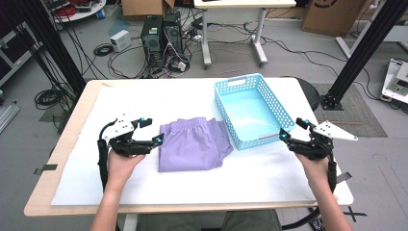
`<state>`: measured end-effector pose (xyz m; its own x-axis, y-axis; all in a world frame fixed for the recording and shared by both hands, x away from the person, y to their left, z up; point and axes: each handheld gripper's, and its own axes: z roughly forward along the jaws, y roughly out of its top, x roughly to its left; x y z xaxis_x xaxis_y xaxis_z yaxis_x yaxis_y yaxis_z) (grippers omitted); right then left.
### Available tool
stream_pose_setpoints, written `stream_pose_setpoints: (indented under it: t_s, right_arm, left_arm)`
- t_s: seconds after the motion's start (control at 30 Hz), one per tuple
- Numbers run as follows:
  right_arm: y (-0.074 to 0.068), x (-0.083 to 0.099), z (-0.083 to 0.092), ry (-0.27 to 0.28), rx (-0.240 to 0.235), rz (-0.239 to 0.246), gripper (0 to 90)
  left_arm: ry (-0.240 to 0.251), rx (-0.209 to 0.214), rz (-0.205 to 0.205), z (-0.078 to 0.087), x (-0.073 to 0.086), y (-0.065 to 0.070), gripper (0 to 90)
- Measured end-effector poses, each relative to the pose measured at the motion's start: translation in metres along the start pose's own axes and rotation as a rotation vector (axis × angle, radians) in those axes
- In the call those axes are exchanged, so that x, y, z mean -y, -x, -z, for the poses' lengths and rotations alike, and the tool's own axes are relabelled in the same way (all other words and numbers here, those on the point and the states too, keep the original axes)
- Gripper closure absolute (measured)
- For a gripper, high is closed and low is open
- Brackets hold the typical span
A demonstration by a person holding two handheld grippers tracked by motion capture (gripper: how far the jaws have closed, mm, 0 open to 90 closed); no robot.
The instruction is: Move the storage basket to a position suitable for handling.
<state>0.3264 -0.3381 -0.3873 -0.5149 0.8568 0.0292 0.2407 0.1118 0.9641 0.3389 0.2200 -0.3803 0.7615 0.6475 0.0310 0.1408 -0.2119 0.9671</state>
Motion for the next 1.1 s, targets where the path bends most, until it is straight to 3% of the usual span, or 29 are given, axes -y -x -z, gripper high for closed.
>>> stream_pose_setpoints:
  t_s: [0.27, 0.43, 0.53, 0.6, 0.73, 1.07, 1.1]
  right_arm:
    - [0.001, 0.006, -0.002, -0.024, 0.031, 0.006, 20.3]
    - [0.005, 0.013, -0.004, -0.075, 0.089, -0.001, 20.8]
    - [0.004, 0.016, -0.005, -0.096, 0.097, 0.016, 22.8]
    - [0.0, 0.022, -0.008, -0.135, 0.094, 0.074, 25.9]
    - [-0.006, 0.026, -0.015, -0.181, 0.107, 0.117, 28.3]
    - [-0.007, 0.029, -0.018, -0.213, 0.142, 0.151, 34.8]
    - [-0.006, 0.029, -0.019, -0.219, 0.167, 0.144, 36.0]
  left_arm:
    - [-0.009, 0.0, 0.019, -0.005, 0.002, -0.003, 25.9]
    - [-0.024, -0.005, 0.026, -0.005, 0.005, -0.004, 25.9]
    - [-0.024, -0.003, 0.043, -0.004, 0.008, -0.007, 25.9]
    - [-0.04, 0.002, 0.052, -0.005, 0.01, -0.007, 26.0]
    - [-0.056, 0.01, 0.052, -0.007, 0.011, -0.006, 25.9]
    - [-0.069, 0.017, 0.054, -0.008, 0.012, -0.007, 25.9]
    - [-0.07, 0.019, 0.058, -0.009, 0.012, -0.006, 25.9]
